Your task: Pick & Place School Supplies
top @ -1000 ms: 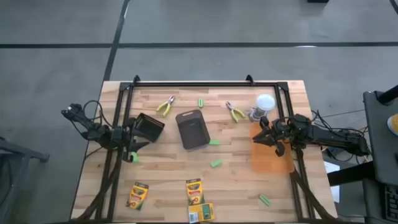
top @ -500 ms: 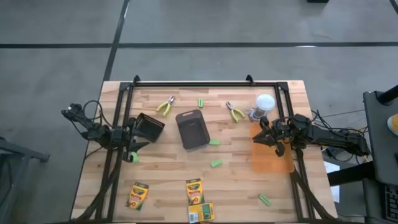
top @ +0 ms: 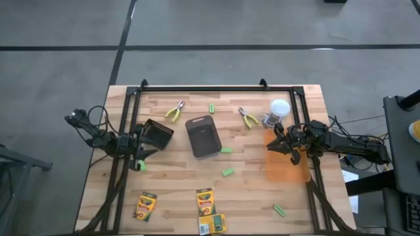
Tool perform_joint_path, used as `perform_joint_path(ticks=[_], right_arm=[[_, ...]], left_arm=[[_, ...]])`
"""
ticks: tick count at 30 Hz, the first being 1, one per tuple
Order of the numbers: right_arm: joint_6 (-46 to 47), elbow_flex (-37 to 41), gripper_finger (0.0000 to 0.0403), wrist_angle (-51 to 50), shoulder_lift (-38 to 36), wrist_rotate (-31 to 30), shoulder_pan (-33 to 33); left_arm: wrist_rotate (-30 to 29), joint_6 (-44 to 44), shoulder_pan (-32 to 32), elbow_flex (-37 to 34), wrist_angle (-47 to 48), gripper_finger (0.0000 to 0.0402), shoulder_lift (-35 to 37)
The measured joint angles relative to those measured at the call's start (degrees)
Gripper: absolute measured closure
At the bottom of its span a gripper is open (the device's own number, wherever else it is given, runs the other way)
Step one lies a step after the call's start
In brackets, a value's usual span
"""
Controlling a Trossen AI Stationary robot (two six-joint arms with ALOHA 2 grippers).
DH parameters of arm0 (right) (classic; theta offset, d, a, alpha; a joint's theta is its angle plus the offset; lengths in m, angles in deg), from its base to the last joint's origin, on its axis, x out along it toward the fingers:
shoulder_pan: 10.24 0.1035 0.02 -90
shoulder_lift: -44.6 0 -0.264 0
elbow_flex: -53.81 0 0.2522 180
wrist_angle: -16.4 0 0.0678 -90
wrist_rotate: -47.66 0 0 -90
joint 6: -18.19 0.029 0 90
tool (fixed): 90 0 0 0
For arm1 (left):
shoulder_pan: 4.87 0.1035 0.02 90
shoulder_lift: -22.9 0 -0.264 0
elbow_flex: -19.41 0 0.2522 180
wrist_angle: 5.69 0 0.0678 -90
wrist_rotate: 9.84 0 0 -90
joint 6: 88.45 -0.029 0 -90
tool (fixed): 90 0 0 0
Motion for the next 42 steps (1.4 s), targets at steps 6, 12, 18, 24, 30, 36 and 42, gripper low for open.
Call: perform_joint_path(ticks=[6, 12, 18, 24, 30, 36, 42], right_arm=[[0.0, 0.0, 0.0346, 0.0, 0.0, 0.0, 0.0], [0.0, 0.0, 0.0346, 0.0, 0.0, 0.0, 0.0], [0.0, 0.0, 0.0346, 0.0, 0.0, 0.0, 0.0], [0.0, 0.0, 0.0346, 0.0, 0.0, 0.0, 0.0], [0.0, 0.0, 0.0346, 0.0, 0.0, 0.0, 0.0], [-2.4, 0.0, 0.0346, 0.1, 0.0, 0.0, 0.0], [-3.2, 0.0, 0.0346, 0.1, 0.0, 0.0, 0.0]], left_arm=[[0.0, 0.0, 0.0, 0.0, 0.0, 0.0259, 0.0], [0.0, -0.6, 0.0, 0.0, 0.0, 0.0259, 0.0], [-0.1, -4.7, 0.0, 0.0, 0.0, 0.0259, 0.0], [-0.1, -4.7, 0.0, 0.0, 0.0, 0.0259, 0.0], [0.5, 2.6, 0.0, 0.0, 0.0, 0.0259, 0.0], [0.6, 23.9, 0.0, 0.0, 0.0, 0.0259, 0.0], [0.5, 30.3, 0.0, 0.0, -0.1, 0.0259, 0.0]])
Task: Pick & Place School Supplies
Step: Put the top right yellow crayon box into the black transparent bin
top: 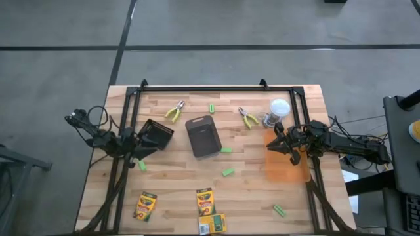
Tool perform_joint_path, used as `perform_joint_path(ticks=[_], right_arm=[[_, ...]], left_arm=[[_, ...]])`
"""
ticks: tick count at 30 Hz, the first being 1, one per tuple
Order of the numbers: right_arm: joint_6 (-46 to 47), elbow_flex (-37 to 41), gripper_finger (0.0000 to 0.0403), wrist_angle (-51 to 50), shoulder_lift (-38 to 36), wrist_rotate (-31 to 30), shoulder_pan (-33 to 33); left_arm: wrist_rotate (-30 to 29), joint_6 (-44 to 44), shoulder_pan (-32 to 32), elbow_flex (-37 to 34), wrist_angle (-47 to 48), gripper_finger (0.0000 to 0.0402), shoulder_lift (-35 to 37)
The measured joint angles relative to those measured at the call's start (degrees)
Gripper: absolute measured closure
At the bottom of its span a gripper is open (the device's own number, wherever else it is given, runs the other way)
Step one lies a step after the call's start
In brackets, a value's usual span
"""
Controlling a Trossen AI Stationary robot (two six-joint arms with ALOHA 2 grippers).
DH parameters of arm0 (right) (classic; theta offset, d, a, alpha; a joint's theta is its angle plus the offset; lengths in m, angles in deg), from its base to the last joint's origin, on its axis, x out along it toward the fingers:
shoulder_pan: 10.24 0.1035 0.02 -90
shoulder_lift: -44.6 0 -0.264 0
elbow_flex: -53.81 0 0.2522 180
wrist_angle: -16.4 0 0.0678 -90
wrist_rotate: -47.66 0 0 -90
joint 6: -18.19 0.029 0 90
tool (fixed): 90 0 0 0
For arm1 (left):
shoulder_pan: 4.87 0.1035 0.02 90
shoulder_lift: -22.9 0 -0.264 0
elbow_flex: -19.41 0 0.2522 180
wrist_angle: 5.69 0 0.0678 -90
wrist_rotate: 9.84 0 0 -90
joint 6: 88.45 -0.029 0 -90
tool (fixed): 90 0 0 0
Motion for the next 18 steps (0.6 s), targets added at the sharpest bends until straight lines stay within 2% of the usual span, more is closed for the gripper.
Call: perform_joint_path(ticks=[7, 12, 16, 18], right_arm=[[-0.4, 0.0, 0.0346, 0.0, 0.0, 0.0, 0.0], [-6.0, 0.0, 0.0346, 0.2, -0.1, -1.6, 0.0], [-13.9, 0.0, 0.0346, 0.1, 0.3, -0.7, 0.5], [-14.4, 0.0, 0.0346, 0.0, 0.4, 0.8, 0.9]], left_arm=[[-0.7, -5.5, 0.0, 0.0, -2.0, 0.0259, 0.0], [-1.1, -6.1, 0.0, 0.0, -2.1, 0.0259, 0.0], [-3.2, -7.9, 0.0, 0.0, -1.9, 0.0259, 0.0], [-4.2, -9.1, 0.0, 0.0, -1.7, 0.0259, 0.0]])
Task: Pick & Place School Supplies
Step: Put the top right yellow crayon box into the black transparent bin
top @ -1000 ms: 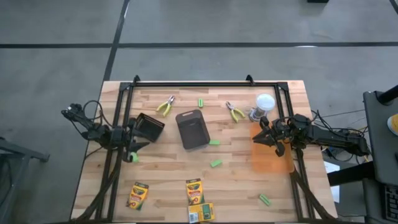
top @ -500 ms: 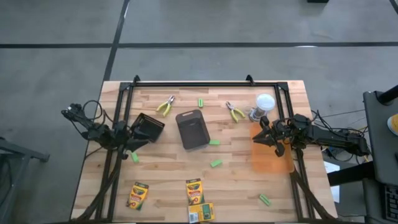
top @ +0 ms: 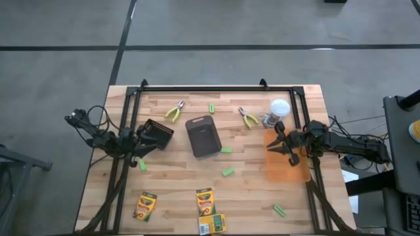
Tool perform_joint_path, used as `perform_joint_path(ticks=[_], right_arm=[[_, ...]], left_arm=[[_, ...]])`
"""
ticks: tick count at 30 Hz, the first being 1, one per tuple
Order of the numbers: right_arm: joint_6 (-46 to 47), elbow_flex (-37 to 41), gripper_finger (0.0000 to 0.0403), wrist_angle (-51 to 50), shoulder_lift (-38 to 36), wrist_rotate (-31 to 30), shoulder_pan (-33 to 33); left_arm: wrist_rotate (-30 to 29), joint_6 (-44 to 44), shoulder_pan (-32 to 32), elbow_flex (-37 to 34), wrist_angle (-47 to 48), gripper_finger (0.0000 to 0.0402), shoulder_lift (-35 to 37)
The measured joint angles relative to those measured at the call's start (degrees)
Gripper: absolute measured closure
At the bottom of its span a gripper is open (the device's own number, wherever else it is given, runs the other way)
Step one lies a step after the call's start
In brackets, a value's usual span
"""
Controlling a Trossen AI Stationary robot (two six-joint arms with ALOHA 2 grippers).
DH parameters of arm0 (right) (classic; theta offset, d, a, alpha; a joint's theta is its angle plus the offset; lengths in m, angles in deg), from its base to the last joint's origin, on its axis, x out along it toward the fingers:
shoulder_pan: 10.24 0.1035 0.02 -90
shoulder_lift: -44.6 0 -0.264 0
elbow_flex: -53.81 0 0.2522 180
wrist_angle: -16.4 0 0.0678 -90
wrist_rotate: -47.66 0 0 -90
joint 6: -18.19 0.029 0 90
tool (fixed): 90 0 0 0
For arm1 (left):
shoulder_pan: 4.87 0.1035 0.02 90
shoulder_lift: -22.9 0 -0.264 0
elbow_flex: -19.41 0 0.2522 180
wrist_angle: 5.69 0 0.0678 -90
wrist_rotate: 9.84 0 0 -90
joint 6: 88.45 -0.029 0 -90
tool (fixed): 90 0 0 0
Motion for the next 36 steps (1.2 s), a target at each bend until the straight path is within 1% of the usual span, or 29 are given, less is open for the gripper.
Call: perform_joint_path(ticks=[4, 7, 9, 11, 14, 18, 22, 26, 28, 32, 36], right_arm=[[2.6, -0.4, 0.0346, -0.1, 0.0, 2.5, 0.1], [3.5, -2.6, 0.0346, 0.0, 0.6, 2.8, 0.3], [4.5, -4.6, 0.0346, 0.1, 1.8, 2.8, 0.3], [4.5, -7.0, 0.0346, 0.1, 3.8, 2.8, 0.3], [2.5, -11.1, 0.0346, 0.1, 7.8, 2.9, 0.3], [1.0, -16.3, 0.0346, 0.1, 15.6, 2.9, 0.3], [-1.5, -20.1, 0.0346, 0.2, 25.3, 3.8, 2.2], [-4.7, -22.7, 0.0346, 0.6, 34.7, 5.2, 5.6], [-3.5, -23.3, 0.0346, 4.0, 38.4, 5.3, 7.0], [-2.5, -22.2, 0.0346, 12.0, 43.8, 5.2, 9.8], [-3.2, -20.4, 0.0346, 18.6, 47.8, 0.9, 13.5]], left_arm=[[0.0, -7.7, 0.0, 1.0, 1.1, 0.0259, -0.3], [0.0, -12.6, 0.0, 3.5, 0.9, 0.0259, -0.4], [0.0, -15.5, 0.0, 6.1, 2.9, 0.0259, -0.9], [-0.2, -16.9, 0.0, 8.9, 6.6, 0.0259, -1.8], [-2.3, -16.4, 0.0, 12.7, 11.5, 0.0259, -4.7], [-2.6, -16.2, 0.0, 16.5, 13.4, 0.0259, -10.6], [-2.7, -17.0, 0.0, 19.2, 13.8, 0.0259, -18.5], [-7.6, -17.7, 0.0, 22.3, 13.8, 0.0259, -26.9], [-9.9, -16.8, 0.0, 23.9, 13.8, 0.0259, -30.3], [-10.3, -15.6, 0.0, 26.1, 13.8, 0.0259, -35.9], [-10.3, -15.1, 0.0, 26.2, 14.1, 0.0259, -40.6]])
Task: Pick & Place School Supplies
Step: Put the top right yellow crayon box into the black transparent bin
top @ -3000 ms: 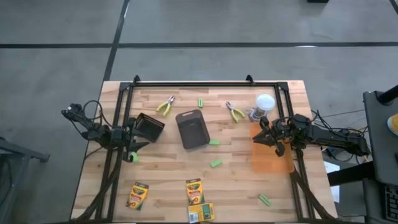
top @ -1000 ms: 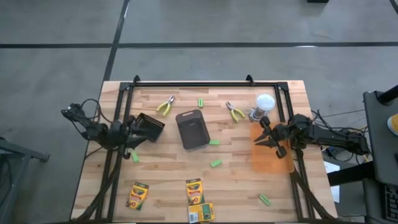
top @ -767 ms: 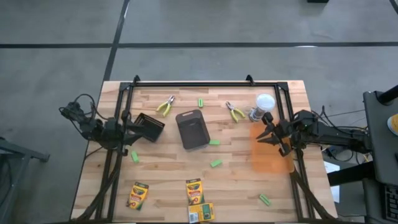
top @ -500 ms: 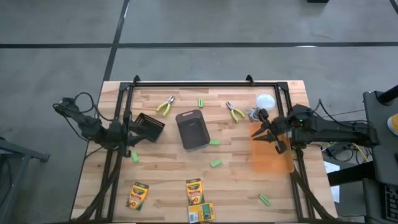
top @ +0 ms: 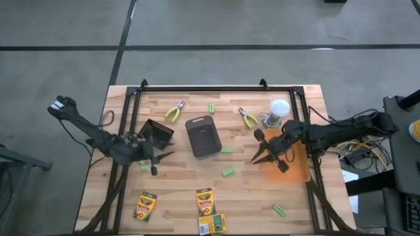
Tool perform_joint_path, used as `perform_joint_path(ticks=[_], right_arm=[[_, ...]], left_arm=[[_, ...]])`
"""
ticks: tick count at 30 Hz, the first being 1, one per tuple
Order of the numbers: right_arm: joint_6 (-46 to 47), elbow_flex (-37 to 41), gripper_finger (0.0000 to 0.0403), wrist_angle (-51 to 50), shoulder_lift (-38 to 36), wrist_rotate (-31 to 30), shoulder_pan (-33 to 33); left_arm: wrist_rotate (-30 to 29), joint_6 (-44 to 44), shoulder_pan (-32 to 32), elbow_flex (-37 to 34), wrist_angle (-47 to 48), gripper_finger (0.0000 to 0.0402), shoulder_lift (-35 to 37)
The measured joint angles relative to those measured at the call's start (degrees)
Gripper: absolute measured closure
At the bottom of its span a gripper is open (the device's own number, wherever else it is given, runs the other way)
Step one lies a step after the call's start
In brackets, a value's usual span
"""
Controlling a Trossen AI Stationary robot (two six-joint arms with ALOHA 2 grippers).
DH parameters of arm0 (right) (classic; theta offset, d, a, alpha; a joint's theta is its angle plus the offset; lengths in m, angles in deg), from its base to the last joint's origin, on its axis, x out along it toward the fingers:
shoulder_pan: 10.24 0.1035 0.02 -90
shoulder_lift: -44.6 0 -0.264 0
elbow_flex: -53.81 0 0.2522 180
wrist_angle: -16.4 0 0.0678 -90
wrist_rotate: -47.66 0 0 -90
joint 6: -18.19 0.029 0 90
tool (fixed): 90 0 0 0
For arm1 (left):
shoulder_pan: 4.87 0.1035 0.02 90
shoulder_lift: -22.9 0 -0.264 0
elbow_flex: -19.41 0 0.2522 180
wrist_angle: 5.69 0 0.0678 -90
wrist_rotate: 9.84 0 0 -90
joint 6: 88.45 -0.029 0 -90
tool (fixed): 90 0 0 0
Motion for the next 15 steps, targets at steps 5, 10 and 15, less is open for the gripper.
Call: perform_joint_path(ticks=[5, 10, 15], right_arm=[[1.5, 1.8, 0.0346, 8.0, 5.8, -1.5, 4.0], [4.3, -0.2, 0.0346, 9.2, 11.7, -1.7, 5.5], [0.3, -4.0, 0.0346, 9.3, 19.6, -1.5, 7.0]], left_arm=[[-1.9, 6.2, 0.0, 0.1, -0.6, 0.0259, -5.3], [-1.7, 12.0, 0.0, 0.1, -0.7, 0.0259, -9.3], [1.2, 19.4, -0.1, 0.1, -0.5, 0.0259, -12.4]])
